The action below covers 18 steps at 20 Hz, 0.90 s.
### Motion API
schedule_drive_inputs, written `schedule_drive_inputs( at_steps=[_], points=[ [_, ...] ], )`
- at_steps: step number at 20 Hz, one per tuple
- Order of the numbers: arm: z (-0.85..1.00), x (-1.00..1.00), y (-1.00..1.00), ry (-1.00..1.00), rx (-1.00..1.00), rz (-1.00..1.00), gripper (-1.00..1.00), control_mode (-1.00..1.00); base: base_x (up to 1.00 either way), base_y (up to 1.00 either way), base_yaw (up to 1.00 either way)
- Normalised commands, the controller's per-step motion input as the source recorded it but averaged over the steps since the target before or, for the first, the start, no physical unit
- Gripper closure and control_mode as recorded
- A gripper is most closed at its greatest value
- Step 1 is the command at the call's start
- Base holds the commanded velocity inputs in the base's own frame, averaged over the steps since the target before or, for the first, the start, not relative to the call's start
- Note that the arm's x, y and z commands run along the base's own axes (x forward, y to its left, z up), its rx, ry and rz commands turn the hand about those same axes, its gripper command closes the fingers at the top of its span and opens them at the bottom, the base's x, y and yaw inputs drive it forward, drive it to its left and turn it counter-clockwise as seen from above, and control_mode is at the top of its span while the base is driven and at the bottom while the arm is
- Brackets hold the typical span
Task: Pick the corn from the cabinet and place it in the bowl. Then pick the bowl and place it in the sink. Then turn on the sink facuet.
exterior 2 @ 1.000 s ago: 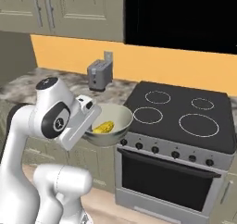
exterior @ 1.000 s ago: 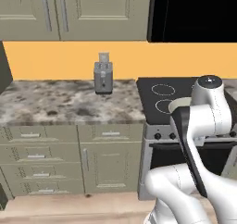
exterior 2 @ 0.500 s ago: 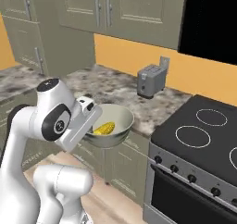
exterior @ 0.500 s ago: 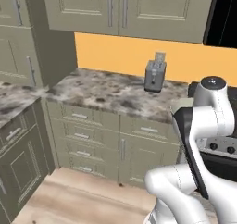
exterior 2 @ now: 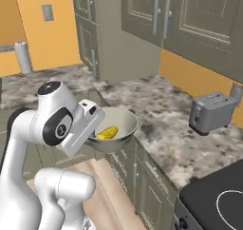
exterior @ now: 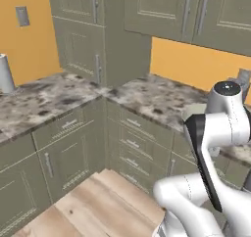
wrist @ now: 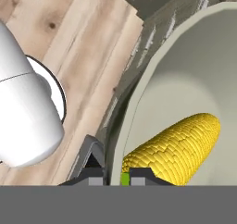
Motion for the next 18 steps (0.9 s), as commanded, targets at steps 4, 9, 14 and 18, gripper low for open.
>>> schedule_drive_inputs(
  at_steps=[4,9,14,18],
  points=[
    [0.0,0.0,0.0,0.0,0.0,0.0,1.0,1.0,0.77,-0.06,0.76],
    [0.0,0.0,0.0,0.0,0.0,0.0,1.0,1.0,0.81,0.0,0.77],
    [0.0,0.0,0.0,0.0,0.0,0.0,1.0,1.0,0.75,0.0,0.77],
    [0.0,0.0,0.0,0.0,0.0,0.0,1.0,1.0,0.52,0.0,0.63]
  ],
)
